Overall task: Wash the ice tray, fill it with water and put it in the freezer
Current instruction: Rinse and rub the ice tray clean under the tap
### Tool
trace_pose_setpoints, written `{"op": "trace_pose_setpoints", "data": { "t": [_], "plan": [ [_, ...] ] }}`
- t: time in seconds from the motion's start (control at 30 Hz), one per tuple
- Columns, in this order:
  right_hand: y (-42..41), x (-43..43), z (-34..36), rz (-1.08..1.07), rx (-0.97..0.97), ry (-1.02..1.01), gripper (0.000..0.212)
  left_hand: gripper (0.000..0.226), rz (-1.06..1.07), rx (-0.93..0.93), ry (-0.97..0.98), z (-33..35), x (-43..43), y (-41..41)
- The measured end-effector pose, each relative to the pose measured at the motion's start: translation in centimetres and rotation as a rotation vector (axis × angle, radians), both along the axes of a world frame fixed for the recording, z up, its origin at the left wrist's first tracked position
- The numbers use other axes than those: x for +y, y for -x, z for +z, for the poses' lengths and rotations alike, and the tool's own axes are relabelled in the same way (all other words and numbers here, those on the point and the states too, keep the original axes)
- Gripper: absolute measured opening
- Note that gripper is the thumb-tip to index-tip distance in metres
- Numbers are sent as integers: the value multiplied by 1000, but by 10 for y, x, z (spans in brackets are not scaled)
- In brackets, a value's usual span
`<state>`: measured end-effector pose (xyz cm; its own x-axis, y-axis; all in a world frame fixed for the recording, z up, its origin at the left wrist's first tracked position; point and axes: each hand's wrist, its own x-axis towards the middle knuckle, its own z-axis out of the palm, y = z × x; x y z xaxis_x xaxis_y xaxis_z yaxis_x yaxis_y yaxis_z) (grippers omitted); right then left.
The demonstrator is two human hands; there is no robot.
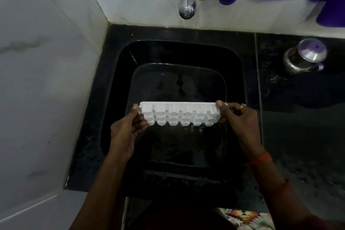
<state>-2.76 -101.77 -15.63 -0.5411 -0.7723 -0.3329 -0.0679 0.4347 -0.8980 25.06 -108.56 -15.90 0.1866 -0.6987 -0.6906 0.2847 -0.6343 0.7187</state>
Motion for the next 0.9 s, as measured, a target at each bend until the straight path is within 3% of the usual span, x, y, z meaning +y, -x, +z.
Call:
{"op": "trace_pose_setpoints", "data": {
  "t": [0.27,0.53,0.77,0.9],
  "plan": [
    [9,-4,-2,-25,25,-17,44,18,-42,-51,38,2,-4,9],
    [9,-6,-5,-4,2,-2,41,29,-18,-50,38,1,-8,10],
    [4,-8,-4,126,-170,29,27,14,63,0,62,-1,-15,12],
    [0,-9,-6,172,-232,51,33,10,93,7,133,-4,-14,17]
  ]
}}
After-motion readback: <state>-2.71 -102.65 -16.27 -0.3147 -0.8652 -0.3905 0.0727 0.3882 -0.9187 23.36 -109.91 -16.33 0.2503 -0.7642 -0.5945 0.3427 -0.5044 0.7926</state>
